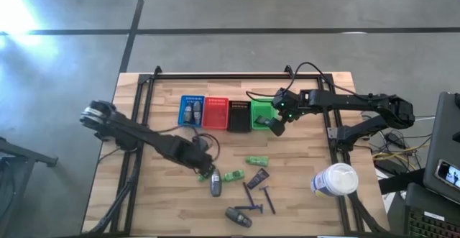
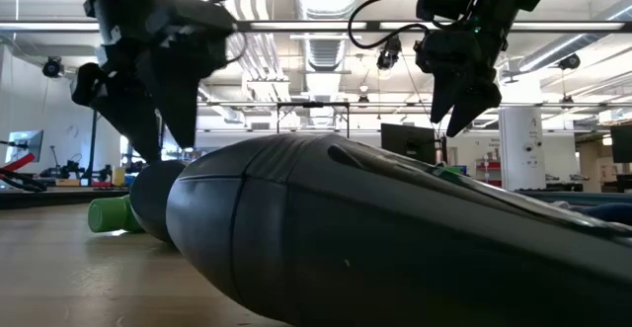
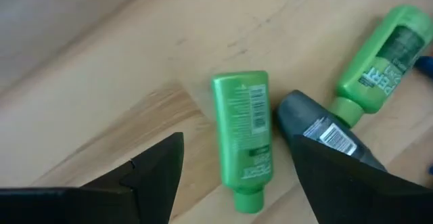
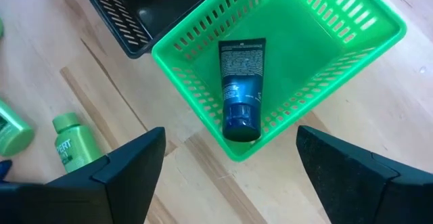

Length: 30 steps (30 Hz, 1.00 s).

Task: Pick & Place Travel size toiletries
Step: Put the left shampoo bottle into the red basket

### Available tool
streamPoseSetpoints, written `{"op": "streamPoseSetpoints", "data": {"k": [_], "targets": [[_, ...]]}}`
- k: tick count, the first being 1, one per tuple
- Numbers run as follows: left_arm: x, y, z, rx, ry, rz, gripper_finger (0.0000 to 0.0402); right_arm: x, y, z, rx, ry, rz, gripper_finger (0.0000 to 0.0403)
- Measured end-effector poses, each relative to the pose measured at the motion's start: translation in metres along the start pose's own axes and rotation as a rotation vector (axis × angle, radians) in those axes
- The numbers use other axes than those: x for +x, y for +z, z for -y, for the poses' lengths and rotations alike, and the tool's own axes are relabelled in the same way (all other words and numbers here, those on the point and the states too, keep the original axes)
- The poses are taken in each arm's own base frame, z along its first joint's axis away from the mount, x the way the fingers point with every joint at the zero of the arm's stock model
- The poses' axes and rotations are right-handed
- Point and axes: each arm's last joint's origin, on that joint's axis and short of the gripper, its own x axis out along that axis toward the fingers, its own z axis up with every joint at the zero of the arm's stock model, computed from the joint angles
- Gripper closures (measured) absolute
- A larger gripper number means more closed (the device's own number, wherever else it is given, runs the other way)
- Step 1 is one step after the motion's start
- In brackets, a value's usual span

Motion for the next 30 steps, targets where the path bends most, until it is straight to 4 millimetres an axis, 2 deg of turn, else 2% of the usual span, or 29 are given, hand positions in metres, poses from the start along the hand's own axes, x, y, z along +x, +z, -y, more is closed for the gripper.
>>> {"op": "streamPoseSetpoints", "data": {"k": [7, 13, 18, 22, 30], "targets": [[0.021, 0.005, 0.035, 0.034, 0.231, -0.080, 0.0106, 0.000, -0.003, 0.001, -0.026, -0.013, -0.031, 0.0081], [0.038, 0.006, 0.056, 0.061, 0.239, -0.145, 0.0089, 0.000, -0.008, 0.004, -0.069, -0.036, -0.078, 0.0062], [0.048, -0.003, 0.056, 0.060, 0.260, -0.179, 0.0093, -0.001, -0.007, 0.004, -0.080, -0.035, -0.076, 0.0048], [0.049, -0.009, 0.054, 0.068, 0.255, -0.201, 0.0106, -0.001, -0.007, 0.004, -0.101, -0.034, -0.074, 0.0044], [0.063, -0.017, 0.047, 0.078, 0.201, -0.192, 0.0158, -0.001, -0.007, 0.003, -0.127, -0.031, -0.071, 0.0063]]}}
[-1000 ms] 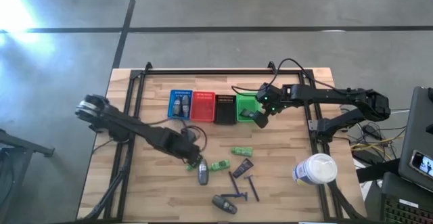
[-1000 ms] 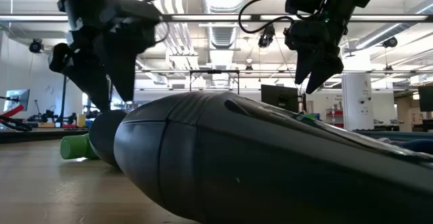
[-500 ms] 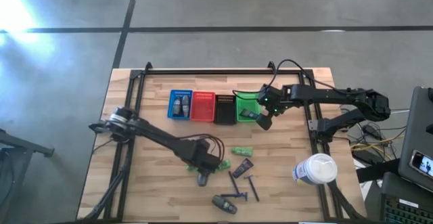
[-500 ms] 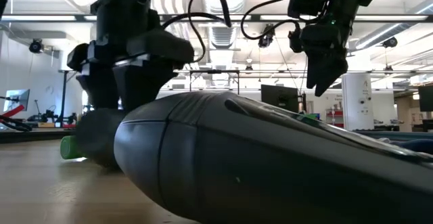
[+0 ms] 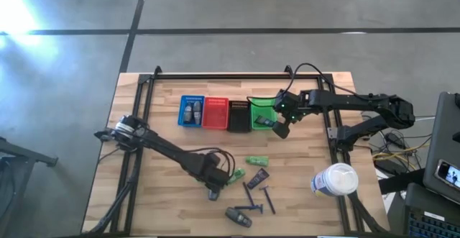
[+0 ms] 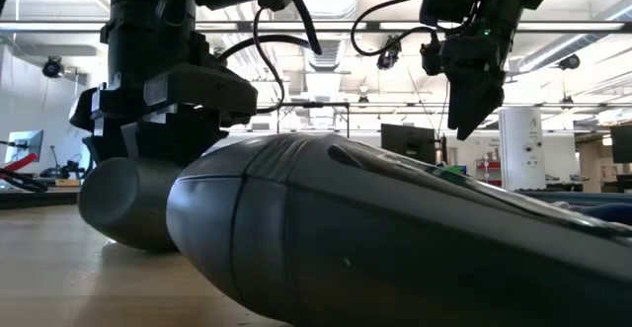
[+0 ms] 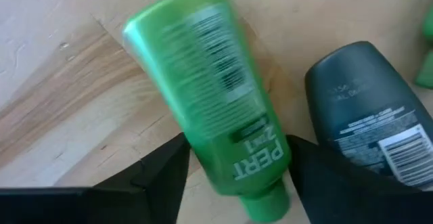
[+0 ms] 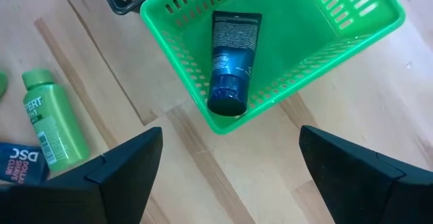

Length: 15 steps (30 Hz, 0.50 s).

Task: Pick & Place Travel size toiletries
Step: Put the left shampoo bottle into the red basket

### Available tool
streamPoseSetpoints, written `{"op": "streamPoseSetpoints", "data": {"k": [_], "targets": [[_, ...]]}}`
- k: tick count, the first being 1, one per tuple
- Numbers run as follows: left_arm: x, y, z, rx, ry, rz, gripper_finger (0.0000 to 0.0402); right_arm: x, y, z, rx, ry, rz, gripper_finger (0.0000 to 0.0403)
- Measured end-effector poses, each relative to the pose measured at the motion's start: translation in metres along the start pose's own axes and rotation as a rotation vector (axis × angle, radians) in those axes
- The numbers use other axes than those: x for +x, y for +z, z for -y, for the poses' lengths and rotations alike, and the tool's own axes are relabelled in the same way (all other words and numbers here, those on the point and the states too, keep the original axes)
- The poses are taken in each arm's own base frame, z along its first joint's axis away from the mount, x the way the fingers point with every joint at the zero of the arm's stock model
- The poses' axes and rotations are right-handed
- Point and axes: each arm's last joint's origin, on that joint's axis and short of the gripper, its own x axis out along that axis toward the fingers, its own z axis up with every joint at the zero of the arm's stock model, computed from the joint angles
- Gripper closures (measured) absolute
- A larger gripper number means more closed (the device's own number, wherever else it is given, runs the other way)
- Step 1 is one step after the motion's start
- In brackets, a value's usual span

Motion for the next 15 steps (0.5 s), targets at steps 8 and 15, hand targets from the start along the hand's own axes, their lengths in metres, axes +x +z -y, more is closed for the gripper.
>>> {"op": "streamPoseSetpoints", "data": {"k": [8, 15], "targets": [[-0.012, 0.011, -0.010, -0.021, -0.001, 0.081, 0.0230, 0.000, 0.000, 0.000, 0.003, 0.002, 0.004, 0.0087], [-0.067, 0.050, -0.043, -0.199, -0.058, 0.303, 0.0231, -0.002, 0.000, 0.000, 0.024, 0.003, 0.010, 0.0100]]}}
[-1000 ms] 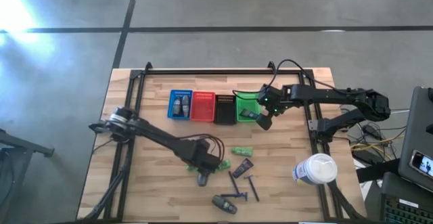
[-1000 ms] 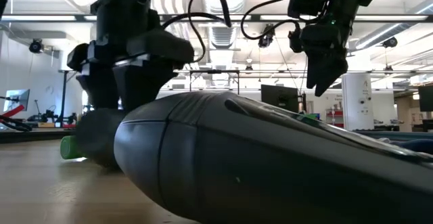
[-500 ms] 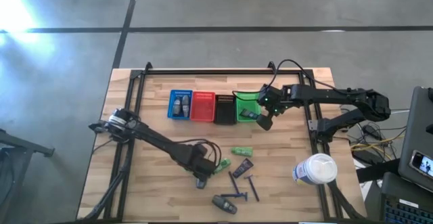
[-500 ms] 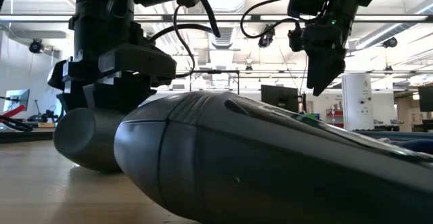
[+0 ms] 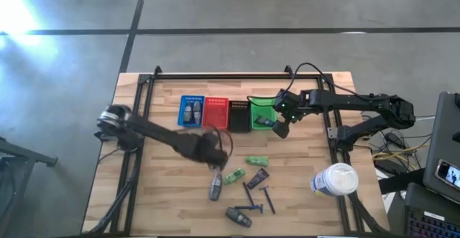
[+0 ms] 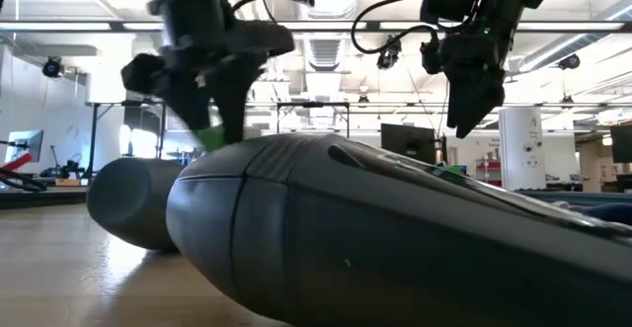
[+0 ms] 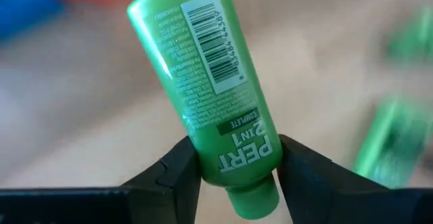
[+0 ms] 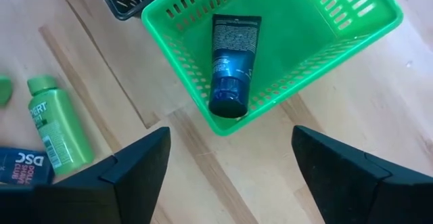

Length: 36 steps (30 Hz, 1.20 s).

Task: Pick & Place Travel size toiletries
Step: Put the left shampoo bottle into the red basket, then put the right shampoo into the red basket

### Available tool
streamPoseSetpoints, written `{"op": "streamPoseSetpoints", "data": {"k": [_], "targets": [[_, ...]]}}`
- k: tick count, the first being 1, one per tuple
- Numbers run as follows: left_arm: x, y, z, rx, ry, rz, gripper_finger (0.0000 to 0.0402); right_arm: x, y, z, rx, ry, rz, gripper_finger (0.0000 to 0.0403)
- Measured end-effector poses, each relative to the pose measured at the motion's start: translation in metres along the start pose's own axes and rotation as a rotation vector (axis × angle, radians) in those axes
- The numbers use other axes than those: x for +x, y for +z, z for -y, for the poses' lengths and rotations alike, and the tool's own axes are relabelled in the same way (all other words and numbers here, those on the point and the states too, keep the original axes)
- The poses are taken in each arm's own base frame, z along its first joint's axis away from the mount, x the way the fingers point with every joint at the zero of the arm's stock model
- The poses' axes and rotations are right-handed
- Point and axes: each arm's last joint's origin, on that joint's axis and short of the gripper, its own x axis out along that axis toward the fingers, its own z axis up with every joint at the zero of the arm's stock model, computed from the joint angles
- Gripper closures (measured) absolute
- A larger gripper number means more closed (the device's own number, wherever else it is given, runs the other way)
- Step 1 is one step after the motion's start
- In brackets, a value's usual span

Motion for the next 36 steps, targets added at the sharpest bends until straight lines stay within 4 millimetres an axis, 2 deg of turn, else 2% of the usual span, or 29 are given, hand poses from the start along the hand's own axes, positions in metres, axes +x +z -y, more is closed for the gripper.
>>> {"op": "streamPoseSetpoints", "data": {"k": [3, 5, 9, 13, 17, 23, 28, 31, 36], "targets": [[-0.010, 0.036, -0.020, -0.128, 0.012, 0.146, 0.0231, 0.000, 0.000, 0.000, 0.020, 0.001, 0.002, 0.0100], [-0.011, 0.058, -0.033, -0.179, 0.012, 0.202, 0.0231, 0.000, 0.000, 0.000, 0.031, 0.001, 0.002, 0.0095], [0.003, 0.098, -0.055, -0.183, -0.004, 0.222, 0.0231, 0.000, 0.000, 0.000, 0.030, 0.002, 0.001, 0.0082], [0.024, 0.121, -0.071, -0.161, -0.039, 0.167, 0.0227, 0.000, -0.002, -0.005, -0.016, 0.014, -0.004, 0.0067], [0.037, 0.125, -0.080, -0.159, -0.035, 0.124, 0.0203, 0.000, -0.007, -0.018, -0.118, 0.039, -0.009, 0.0054], [0.037, 0.126, -0.079, -0.134, -0.057, 0.103, 0.0156, 0.001, -0.016, -0.047, -0.263, 0.138, 0.004, 0.0047], [0.036, 0.123, -0.077, -0.099, -0.088, 0.075, 0.0131, 0.003, -0.024, -0.071, -0.351, 0.203, 0.039, 0.0058], [0.020, 0.116, -0.071, -0.017, -0.133, 0.090, 0.0125, 0.007, -0.028, -0.089, -0.399, 0.248, 0.069, 0.0066], [-0.020, 0.090, -0.057, 0.267, -0.236, 0.147, 0.0126, 0.032, -0.044, -0.116, -0.477, 0.241, 0.012, 0.0074]]}}
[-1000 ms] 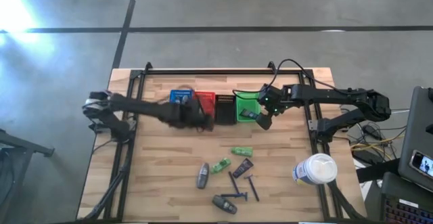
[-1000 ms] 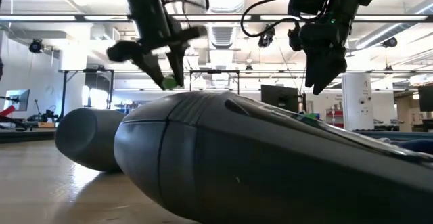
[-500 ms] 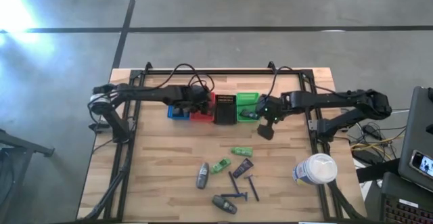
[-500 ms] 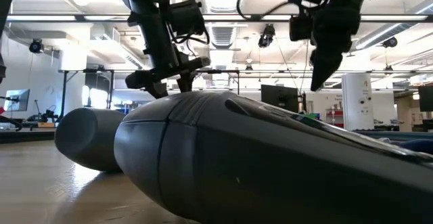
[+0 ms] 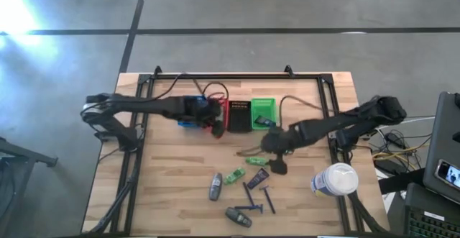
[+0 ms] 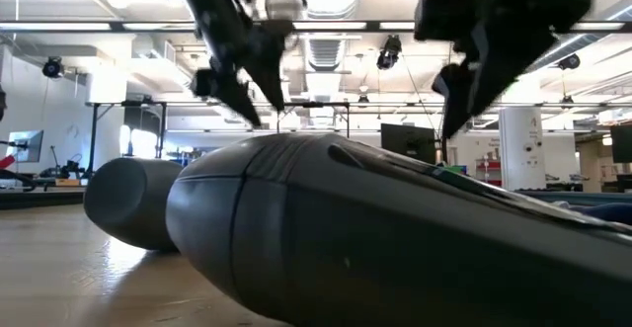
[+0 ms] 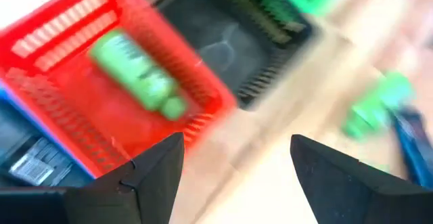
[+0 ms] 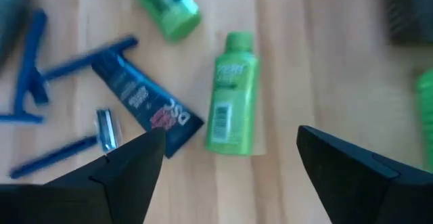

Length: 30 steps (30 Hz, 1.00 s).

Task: Pick & Place Travel size toiletries
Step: Put the right shampoo into the red basket

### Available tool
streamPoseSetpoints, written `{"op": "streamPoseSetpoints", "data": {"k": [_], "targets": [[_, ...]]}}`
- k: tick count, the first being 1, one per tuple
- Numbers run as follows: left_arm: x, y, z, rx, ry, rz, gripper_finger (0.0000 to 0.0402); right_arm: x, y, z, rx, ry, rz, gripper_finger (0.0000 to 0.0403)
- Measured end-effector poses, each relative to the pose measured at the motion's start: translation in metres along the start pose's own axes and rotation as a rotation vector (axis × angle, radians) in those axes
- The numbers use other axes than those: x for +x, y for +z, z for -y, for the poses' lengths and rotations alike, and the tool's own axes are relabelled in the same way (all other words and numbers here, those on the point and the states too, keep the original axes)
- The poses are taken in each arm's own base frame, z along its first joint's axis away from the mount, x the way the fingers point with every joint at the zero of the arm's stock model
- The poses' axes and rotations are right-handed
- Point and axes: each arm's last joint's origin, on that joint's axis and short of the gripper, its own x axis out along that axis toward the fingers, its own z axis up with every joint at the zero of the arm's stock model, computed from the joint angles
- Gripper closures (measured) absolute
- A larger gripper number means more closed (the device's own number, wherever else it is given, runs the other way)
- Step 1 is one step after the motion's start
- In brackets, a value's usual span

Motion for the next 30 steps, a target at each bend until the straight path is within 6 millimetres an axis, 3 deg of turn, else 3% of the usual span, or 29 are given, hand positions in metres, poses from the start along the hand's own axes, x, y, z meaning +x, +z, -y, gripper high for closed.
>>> {"op": "streamPoseSetpoints", "data": {"k": [4, 7, 18, 25, 30], "targets": [[-0.025, -0.019, 0.018, 0.156, -0.082, 0.031, 0.0126, 0.026, -0.003, -0.013, -0.021, -0.056, -0.054, 0.0080], [-0.033, -0.036, 0.027, 0.205, -0.118, 0.040, 0.0128, 0.042, -0.002, -0.014, 0.007, -0.113, -0.075, 0.0089], [-0.039, -0.078, 0.047, 0.388, -0.226, 0.049, 0.0128, 0.085, -0.006, -0.010, 0.047, -0.120, -0.213, 0.0159], [-0.036, -0.090, 0.055, 0.740, -0.258, 0.121, 0.0128, 0.075, 0.004, -0.006, 0.067, -0.088, -0.184, 0.0257], [-0.024, -0.095, 0.054, 0.996, -0.267, 0.256, 0.0128, 0.043, 0.022, 0.001, 0.111, -0.012, -0.080, 0.0266]]}}
